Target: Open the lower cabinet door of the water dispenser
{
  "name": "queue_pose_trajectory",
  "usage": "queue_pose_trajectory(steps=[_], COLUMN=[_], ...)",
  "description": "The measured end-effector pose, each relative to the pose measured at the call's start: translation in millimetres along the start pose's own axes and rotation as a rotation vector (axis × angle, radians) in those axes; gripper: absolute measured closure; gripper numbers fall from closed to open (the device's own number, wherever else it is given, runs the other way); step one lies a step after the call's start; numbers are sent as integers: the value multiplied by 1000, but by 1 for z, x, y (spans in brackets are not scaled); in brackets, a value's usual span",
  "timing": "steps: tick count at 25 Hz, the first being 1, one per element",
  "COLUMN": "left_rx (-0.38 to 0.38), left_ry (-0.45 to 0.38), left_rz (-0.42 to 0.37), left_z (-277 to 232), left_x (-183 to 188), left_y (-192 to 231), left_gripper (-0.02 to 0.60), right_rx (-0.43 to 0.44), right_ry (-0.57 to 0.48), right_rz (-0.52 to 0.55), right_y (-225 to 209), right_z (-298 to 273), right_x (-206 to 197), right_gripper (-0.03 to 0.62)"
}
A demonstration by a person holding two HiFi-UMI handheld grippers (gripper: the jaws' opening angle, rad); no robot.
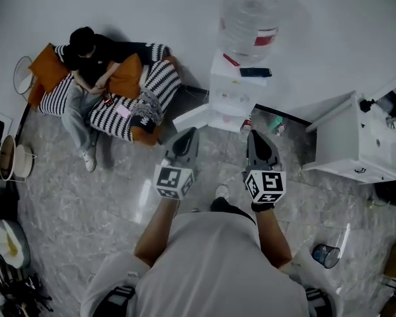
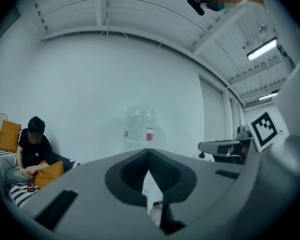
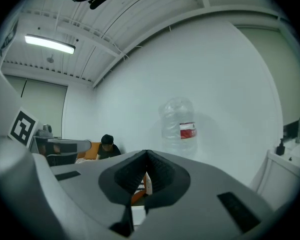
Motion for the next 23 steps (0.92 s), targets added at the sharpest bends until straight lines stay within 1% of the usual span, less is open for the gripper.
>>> queue_pose_trajectory(steps=[5, 10, 14, 23], left_rx=[-29, -17, -13, -14], left_ry=[-7, 1, 7, 12], left_rz=[13, 49, 52, 49], left_z=[-10, -18, -21, -37], left_x=[3, -3, -6, -12], left_y=[-10, -7, -6, -10], left_gripper=[568, 568, 568, 568], right_rx=[8, 7, -1, 55], right_ry=[0, 9, 12, 20], right_rz=[5, 18, 8, 6], right_y=[-2, -7, -13, -12], right_z=[-1, -5, -6, -23], right_x=[2, -1, -3, -10], right_gripper=[583, 583, 583, 583])
Point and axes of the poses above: the fingertips, and each gripper's own axes: z backward along the fingers, y to its left, x out of its top, the point moved 2 cm from there along z, backward along the fingers, and after that the axes turned 14 degrees about x, right-handed, at the moved point
